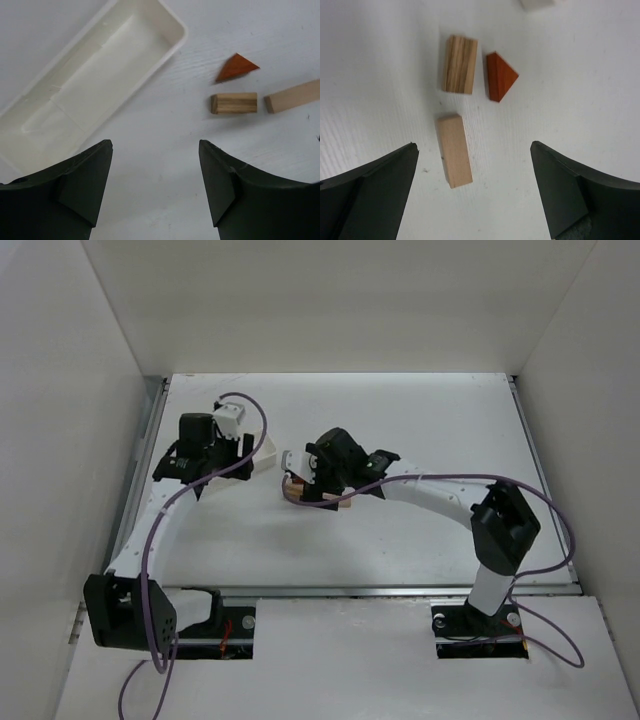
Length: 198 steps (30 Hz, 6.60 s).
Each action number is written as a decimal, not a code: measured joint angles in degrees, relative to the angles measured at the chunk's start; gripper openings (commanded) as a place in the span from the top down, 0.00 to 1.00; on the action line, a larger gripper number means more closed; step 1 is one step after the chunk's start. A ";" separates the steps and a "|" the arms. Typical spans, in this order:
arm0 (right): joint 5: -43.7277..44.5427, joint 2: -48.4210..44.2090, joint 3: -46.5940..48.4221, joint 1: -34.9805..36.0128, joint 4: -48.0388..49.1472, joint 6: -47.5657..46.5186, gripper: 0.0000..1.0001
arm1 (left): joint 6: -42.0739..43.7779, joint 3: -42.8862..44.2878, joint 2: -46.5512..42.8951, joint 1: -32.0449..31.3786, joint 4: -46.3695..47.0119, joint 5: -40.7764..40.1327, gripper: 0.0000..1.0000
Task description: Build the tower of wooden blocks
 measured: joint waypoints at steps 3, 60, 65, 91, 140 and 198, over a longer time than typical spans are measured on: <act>-5.03 -0.52 3.39 0.02 -0.02 2.32 0.00 | -1.95 3.17 0.42 5.95 -0.20 0.76 0.33; 8.76 27.17 32.26 5.53 -16.31 26.69 0.32 | -1.92 7.41 0.85 20.39 -1.66 8.04 0.18; 10.91 27.15 32.26 5.53 -16.17 25.83 0.32 | -1.81 7.41 0.85 20.39 -1.66 8.04 0.18; 12.07 27.52 30.27 7.04 -13.60 22.38 0.45 | -1.31 7.39 0.70 20.39 -1.68 7.78 0.17; 9.31 30.36 31.47 8.85 -11.45 21.75 0.32 | -0.85 5.46 0.11 20.39 -2.10 7.52 0.17; -22.58 -9.92 -38.95 -14.29 90.01 63.06 1.00 | 30.95 31.87 14.03 -26.05 -19.54 22.95 0.06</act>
